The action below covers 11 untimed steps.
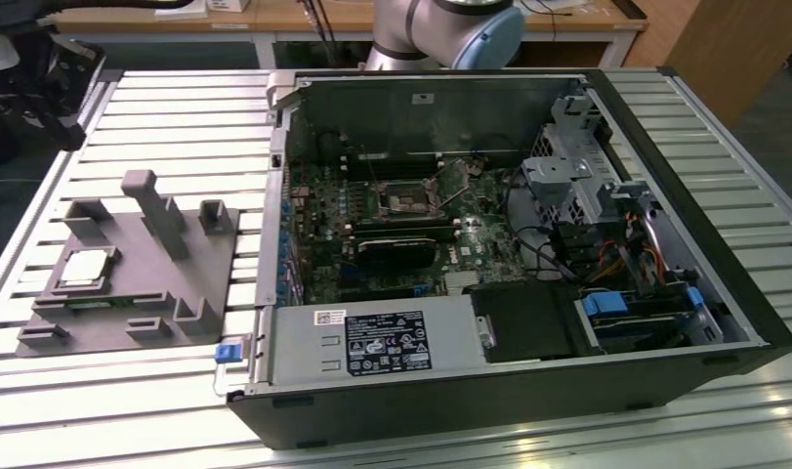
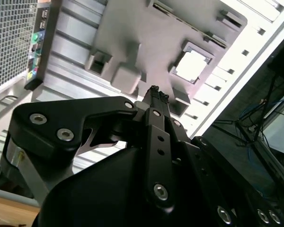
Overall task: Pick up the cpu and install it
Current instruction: 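Reach for the cpu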
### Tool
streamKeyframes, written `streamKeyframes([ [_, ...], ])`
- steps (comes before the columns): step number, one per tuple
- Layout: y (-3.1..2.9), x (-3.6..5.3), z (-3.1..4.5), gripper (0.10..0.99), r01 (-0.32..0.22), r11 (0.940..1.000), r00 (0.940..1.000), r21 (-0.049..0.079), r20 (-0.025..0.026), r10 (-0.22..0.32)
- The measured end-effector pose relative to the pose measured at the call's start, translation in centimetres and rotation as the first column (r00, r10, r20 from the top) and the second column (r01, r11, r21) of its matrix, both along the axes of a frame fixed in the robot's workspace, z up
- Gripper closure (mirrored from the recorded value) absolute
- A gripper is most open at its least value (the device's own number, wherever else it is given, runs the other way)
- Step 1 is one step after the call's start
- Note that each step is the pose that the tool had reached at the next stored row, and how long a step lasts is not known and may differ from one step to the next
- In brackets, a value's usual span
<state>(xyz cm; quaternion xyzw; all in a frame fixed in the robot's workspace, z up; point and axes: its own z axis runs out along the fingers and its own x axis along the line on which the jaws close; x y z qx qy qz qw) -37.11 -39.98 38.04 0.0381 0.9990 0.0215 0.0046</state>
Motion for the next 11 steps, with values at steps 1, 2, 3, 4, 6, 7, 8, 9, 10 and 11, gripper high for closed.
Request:
streamKeyframes([
  [1, 0.00, -0.45, -0.03, 0.980, 0.000, 1.0000, 1.0000, 0.000, -0.0008, 0.000],
  [2, 0.00, -0.89, -0.04, 0.980, 0.000, 1.0000, 1.0000, 0.000, -0.0019, 0.000],
  [3, 0.00, -1.25, -0.07, 0.980, 0.000, 1.0000, 1.0000, 0.000, -0.0025, 0.000],
  [4, 0.00, -1.59, -0.10, 0.980, 0.000, 1.0000, 1.0000, 0.000, -0.0032, 0.000],
  [6, 0.00, -2.29, -0.14, 0.980, 0.000, 1.0000, 1.0000, 0.000, -0.0042, 0.000],
  [7, 0.00, -2.65, -0.15, 0.980, 0.000, 1.0000, 1.0000, 0.000, -0.0049, 0.000],
  [8, 0.00, -3.02, -0.18, 0.980, 0.000, 1.0000, 1.0000, 0.000, -0.0053, 0.000],
  [9, 0.00, -3.39, -0.21, 0.980, 0.000, 1.0000, 1.0000, 0.000, -0.0057, 0.000],
  [10, 0.00, -3.70, -0.23, 0.980, 0.000, 1.0000, 1.0000, 0.000, -0.0061, 0.000],
  [11, 0.00, -4.00, -0.26, 0.980, 0.000, 1.0000, 1.0000, 0.000, -0.0067, 0.000],
])
